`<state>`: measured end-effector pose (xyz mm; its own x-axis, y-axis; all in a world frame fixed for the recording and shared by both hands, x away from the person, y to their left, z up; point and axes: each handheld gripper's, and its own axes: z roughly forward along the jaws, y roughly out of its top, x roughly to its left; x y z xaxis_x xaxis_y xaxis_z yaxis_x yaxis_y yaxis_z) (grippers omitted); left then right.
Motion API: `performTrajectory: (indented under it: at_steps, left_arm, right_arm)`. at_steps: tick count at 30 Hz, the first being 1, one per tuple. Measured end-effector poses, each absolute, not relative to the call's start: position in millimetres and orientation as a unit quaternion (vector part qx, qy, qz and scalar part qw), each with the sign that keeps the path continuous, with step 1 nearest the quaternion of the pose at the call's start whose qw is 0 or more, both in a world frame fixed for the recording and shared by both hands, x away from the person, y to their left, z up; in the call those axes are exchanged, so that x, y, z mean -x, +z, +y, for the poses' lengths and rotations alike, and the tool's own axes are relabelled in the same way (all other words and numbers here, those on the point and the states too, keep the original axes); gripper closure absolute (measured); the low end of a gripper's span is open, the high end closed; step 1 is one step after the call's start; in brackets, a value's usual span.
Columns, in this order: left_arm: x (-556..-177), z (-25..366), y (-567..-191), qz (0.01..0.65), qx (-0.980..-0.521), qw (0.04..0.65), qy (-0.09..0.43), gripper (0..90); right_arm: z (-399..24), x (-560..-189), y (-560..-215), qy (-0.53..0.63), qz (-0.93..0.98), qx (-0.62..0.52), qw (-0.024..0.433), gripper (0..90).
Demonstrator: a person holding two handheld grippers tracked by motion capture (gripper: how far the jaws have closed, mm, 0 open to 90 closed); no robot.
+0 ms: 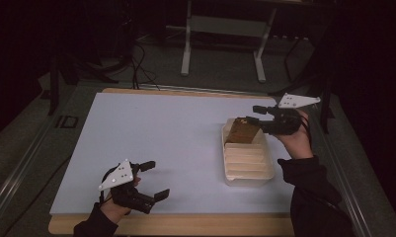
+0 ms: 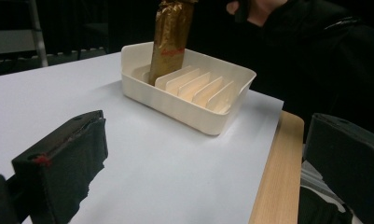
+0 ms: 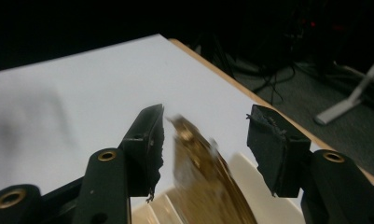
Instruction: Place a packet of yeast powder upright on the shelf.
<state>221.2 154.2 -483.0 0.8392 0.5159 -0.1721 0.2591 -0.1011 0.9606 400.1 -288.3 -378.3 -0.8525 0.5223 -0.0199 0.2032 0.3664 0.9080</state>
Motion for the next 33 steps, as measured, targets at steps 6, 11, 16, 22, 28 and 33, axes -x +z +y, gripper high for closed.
performTrajectory:
  at_steps: [6,11,16,22,28,33]
  left_arm:
    - [-220,153,-483,0.261,-0.738,0.613,0.107,0.0]
    - [-220,153,-482,0.258,-0.739,0.613,0.107,0.0]
    - [-219,153,-482,0.258,-0.739,0.613,0.108,0.0]
    - [-219,154,-481,0.259,-0.738,0.614,0.109,0.0]
    - [-219,153,-482,0.259,-0.738,0.613,0.11,0.0]
    - [-219,153,-482,0.258,-0.739,0.613,0.112,0.0]
  right_arm:
    - [-276,-388,-365,0.516,0.809,-0.235,0.155,27.2]
    - [-264,-375,-362,0.513,0.811,-0.234,0.157,18.8]
    - [-255,-358,-358,0.522,0.81,-0.226,0.145,12.6]
    - [-245,-335,-359,0.537,0.807,-0.206,0.133,11.2]
    - [-236,-313,-363,0.543,0.808,-0.186,0.13,10.9]
    - [-229,-295,-369,0.547,0.807,-0.182,0.128,11.0]
